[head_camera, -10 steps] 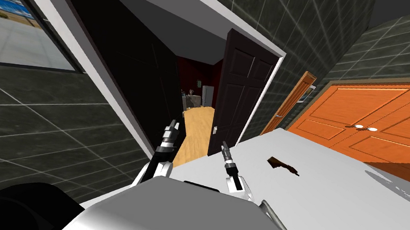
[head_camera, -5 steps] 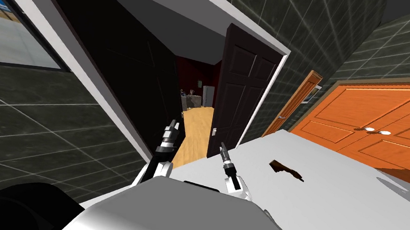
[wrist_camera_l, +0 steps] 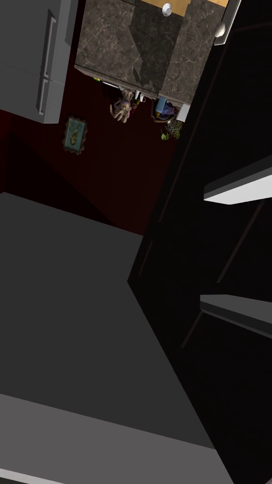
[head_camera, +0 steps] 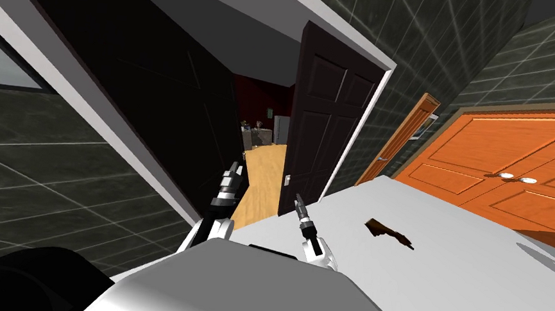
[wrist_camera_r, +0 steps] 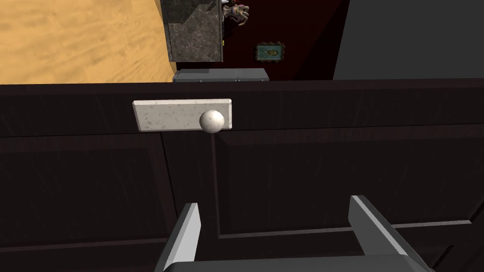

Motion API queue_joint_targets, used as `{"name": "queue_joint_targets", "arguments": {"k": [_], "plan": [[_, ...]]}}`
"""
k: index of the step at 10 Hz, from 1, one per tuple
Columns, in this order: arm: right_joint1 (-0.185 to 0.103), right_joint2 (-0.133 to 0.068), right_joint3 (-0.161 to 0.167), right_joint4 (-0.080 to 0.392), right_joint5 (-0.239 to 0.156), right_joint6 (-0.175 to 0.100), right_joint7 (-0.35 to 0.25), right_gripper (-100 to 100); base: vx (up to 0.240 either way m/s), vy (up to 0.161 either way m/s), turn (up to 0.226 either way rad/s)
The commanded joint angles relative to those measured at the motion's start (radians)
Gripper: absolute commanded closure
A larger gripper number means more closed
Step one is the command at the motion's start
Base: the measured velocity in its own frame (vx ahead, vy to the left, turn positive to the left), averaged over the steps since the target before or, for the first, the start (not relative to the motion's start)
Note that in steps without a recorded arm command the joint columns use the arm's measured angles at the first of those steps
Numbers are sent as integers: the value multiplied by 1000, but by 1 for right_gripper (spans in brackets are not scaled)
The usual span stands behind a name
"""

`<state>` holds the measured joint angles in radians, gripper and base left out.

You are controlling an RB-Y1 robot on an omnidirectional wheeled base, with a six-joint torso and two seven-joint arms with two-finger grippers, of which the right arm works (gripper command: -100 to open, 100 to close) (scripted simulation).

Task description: Push the door open

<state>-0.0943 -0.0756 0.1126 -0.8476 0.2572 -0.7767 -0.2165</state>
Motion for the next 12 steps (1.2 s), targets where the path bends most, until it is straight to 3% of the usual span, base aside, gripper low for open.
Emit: {"name": "queue_joint_targets", "arguments": {"k": [1, 10, 12], "plan": [[-15, 4, 5, 44, 9, -14, -11, -100, 96, -14, -45], [-15, 4, 5, 44, 9, -14, -11, -100, 3, 1, 5], [-9, 2, 22, 63, 11, -16, -22, -100, 63, -19, -57]]}}
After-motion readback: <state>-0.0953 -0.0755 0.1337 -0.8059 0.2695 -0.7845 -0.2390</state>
